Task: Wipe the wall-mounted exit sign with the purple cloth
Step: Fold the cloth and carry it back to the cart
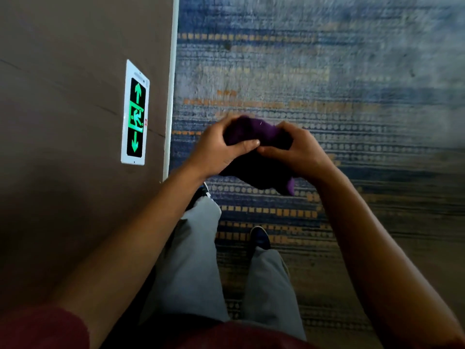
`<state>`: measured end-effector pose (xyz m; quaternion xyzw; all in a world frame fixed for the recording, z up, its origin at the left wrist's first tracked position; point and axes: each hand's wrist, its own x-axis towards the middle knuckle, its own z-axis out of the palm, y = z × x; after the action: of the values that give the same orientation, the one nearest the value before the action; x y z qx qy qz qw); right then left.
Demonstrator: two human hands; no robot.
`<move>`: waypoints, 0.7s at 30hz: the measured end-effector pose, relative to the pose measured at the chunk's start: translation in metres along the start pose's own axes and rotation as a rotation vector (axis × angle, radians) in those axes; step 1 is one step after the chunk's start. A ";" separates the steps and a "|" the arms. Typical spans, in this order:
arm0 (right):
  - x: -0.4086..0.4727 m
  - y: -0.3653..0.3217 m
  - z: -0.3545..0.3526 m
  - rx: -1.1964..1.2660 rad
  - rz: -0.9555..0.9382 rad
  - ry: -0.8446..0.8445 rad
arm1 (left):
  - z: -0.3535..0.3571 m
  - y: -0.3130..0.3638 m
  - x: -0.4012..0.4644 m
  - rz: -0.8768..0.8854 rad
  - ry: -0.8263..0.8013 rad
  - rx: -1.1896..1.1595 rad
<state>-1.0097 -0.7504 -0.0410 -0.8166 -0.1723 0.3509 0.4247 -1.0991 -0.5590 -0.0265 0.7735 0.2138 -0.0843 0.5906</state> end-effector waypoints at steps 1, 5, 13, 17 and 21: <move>-0.008 -0.002 -0.005 -0.062 -0.007 0.015 | 0.005 0.005 -0.006 -0.013 -0.006 0.019; -0.044 -0.018 -0.029 -0.065 -0.013 0.047 | 0.021 0.027 -0.026 -0.045 -0.030 -0.040; -0.091 -0.078 -0.069 0.088 0.031 0.152 | 0.001 0.095 -0.036 0.027 -0.191 -0.223; -0.097 -0.112 -0.082 0.213 0.056 0.207 | -0.037 0.137 -0.016 0.126 -0.303 -0.215; -0.103 -0.148 -0.095 0.347 0.036 0.268 | -0.079 0.184 0.004 0.199 -0.412 -0.190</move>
<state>-1.0110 -0.7787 0.1610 -0.7735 -0.0367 0.2714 0.5716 -1.0256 -0.5216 0.1563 0.6983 0.0186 -0.1612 0.6972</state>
